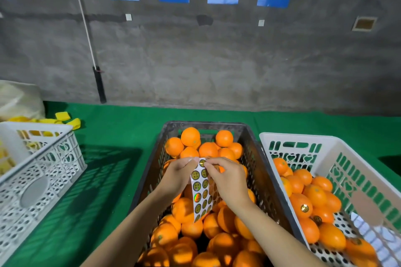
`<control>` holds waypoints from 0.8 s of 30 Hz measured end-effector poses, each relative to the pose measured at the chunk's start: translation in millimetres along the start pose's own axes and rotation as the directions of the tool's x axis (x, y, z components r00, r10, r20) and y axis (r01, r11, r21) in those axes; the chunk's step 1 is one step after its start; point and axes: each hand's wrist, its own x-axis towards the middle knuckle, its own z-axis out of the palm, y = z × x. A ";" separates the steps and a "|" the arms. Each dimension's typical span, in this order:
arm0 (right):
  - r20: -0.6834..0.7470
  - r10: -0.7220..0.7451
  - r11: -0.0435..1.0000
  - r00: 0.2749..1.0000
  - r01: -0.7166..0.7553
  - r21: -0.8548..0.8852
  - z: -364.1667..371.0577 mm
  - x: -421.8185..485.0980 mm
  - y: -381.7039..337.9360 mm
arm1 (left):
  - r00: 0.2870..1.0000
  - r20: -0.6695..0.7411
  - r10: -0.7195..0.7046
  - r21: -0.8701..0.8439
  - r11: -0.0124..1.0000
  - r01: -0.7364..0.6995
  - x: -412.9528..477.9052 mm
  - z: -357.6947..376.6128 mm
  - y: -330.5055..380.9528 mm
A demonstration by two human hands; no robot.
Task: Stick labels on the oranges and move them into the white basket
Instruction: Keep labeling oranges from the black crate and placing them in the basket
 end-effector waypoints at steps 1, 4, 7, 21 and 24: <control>0.006 -0.044 0.998 0.999 0.045 -0.045 -0.8 -0.2 -0.2 | 0.999 0.002 -0.037 -0.031 0.999 0.037 0.2 0.2 -1.2; 0.018 -0.109 0.992 0.994 0.110 -0.061 -6.2 2.2 -5.2 | 0.992 -0.065 -0.112 -0.101 0.989 0.105 1.1 1.9 -3.5; -0.105 -0.106 0.978 0.989 0.085 -0.191 -24.3 11.0 -4.6 | 0.959 -0.268 -0.094 -0.034 0.996 0.088 0.8 -2.2 -5.4; 0.521 0.531 0.615 0.668 0.118 -0.779 -48.7 15.3 38.6 | 0.734 -0.668 0.126 0.231 0.972 0.044 1.9 -6.2 -5.3; 0.517 0.554 0.588 0.652 0.133 -0.798 -45.5 13.8 40.0 | 0.744 -0.660 0.104 0.217 0.975 0.056 3.0 -5.6 -4.2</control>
